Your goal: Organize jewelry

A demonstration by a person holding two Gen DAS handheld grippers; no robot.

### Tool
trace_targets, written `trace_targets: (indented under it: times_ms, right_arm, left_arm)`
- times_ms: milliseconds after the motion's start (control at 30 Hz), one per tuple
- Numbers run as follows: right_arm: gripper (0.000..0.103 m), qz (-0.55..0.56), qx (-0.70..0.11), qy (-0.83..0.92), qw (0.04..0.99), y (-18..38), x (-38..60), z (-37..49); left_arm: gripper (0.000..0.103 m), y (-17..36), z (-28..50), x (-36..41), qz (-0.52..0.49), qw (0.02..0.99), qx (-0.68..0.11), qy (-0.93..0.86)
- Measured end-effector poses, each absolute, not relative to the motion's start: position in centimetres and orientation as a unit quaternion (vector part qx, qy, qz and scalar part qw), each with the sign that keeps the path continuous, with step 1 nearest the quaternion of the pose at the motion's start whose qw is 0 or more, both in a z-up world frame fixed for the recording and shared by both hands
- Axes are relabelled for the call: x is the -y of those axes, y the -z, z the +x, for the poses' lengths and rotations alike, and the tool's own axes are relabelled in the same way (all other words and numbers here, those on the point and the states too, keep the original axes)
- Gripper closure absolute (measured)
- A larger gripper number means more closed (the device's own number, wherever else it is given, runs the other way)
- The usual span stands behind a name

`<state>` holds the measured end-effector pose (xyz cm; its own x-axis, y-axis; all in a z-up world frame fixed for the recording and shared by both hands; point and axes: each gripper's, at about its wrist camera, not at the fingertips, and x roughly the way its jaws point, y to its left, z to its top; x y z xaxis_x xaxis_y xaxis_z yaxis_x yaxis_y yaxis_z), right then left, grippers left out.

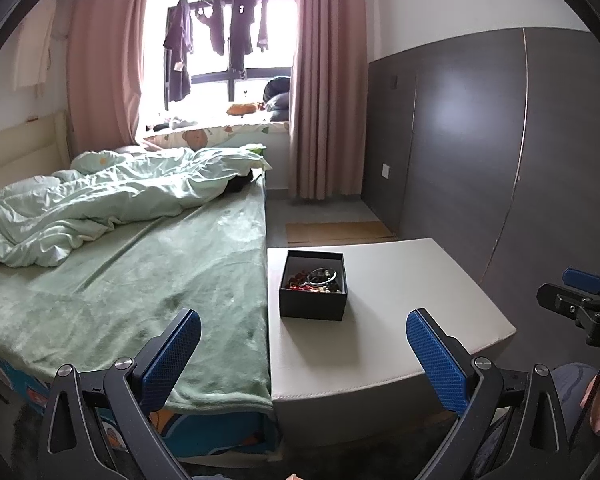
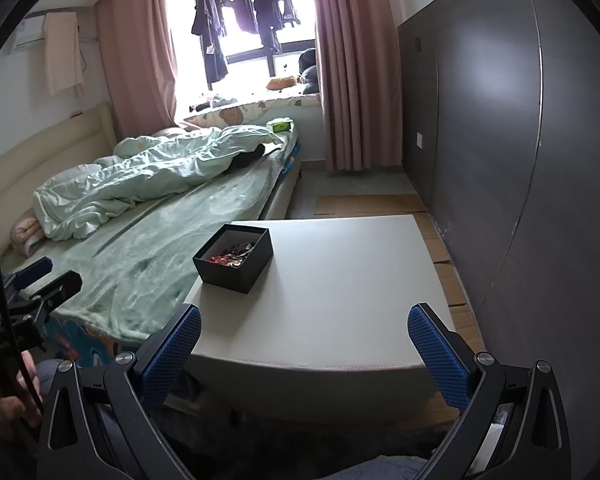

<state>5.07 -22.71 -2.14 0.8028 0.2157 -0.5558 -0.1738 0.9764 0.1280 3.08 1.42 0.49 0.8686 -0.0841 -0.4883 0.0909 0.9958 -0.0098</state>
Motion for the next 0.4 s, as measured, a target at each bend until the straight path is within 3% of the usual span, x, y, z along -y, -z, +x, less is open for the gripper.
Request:
trace_targets:
  times_ms: [400]
  right_arm:
    - [0.000,0.029,-0.309,-0.101,0.945,2.79,22.24,6.01]
  left_arm:
    - [0.000,-0.20,3.86,-1.46,0.004,0.966,-0.251,0.053]
